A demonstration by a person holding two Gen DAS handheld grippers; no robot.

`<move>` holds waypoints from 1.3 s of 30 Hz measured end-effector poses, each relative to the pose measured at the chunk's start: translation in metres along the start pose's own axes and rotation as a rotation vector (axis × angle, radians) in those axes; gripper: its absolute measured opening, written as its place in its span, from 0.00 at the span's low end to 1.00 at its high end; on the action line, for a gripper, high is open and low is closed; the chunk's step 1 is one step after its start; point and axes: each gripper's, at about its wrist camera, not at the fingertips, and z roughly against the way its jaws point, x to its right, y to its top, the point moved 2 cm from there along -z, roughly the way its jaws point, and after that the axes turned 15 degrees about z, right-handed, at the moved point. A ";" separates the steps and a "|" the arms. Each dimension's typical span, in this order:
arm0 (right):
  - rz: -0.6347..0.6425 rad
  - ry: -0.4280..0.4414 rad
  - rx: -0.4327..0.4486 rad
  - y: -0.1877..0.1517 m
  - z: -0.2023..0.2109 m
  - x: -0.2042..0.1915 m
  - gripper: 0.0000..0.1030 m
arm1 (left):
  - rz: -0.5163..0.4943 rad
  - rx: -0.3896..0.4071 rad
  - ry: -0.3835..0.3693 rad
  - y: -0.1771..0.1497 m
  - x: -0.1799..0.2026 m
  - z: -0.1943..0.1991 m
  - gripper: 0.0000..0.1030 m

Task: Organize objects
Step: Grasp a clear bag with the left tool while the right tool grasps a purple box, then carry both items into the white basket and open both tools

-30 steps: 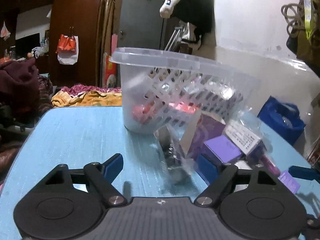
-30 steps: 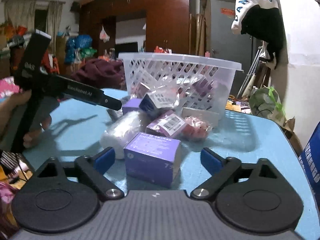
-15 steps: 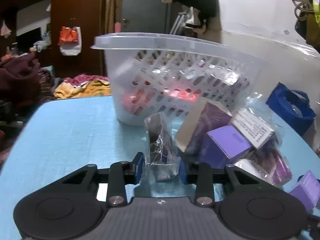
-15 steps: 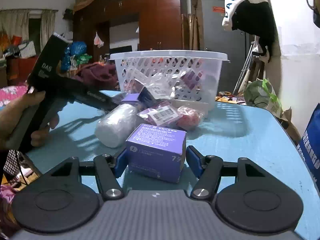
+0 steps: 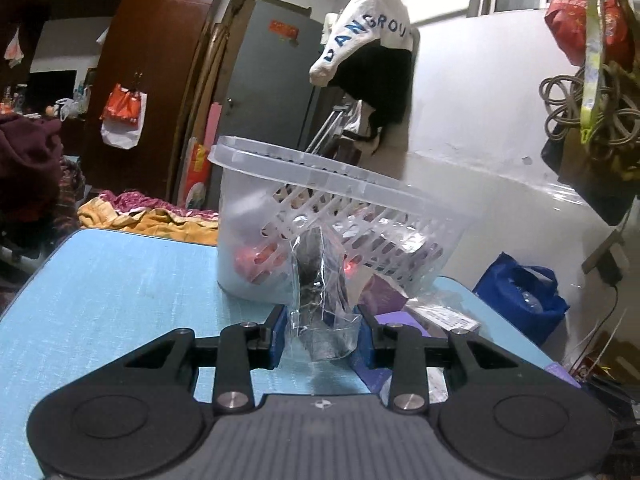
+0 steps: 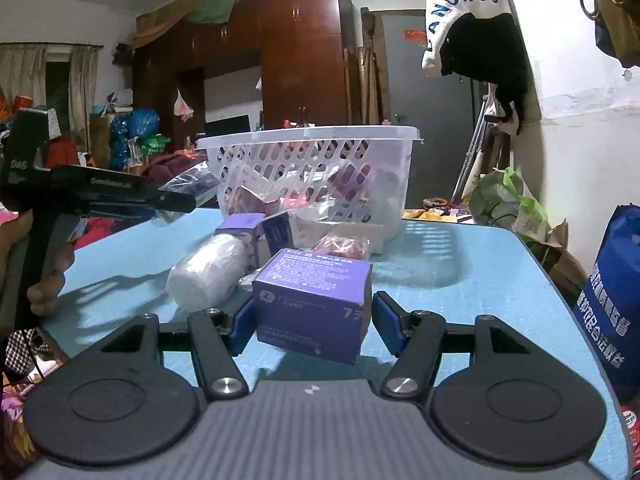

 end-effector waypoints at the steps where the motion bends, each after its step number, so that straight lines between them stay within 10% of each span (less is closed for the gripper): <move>1: -0.002 -0.002 0.001 0.000 0.000 0.000 0.63 | -0.004 0.005 -0.008 0.000 0.001 0.000 0.39; 20: -0.042 -0.013 0.062 0.010 0.009 0.017 0.63 | -0.013 0.060 -0.118 0.001 0.001 0.012 0.39; 27: 0.098 -0.024 0.180 0.118 -0.021 0.029 0.63 | -0.021 0.126 -0.094 0.085 0.045 0.003 0.39; 32: 0.135 -0.034 0.055 0.180 -0.106 0.045 0.63 | 0.033 0.088 -0.010 0.129 0.050 -0.054 0.44; 34: 0.163 -0.066 -0.014 0.184 -0.135 0.044 0.67 | 0.058 0.073 0.056 0.136 0.044 -0.076 0.71; 39: 0.109 -0.072 -0.034 0.176 -0.138 0.044 0.97 | 0.034 0.053 0.085 0.126 0.039 -0.075 0.75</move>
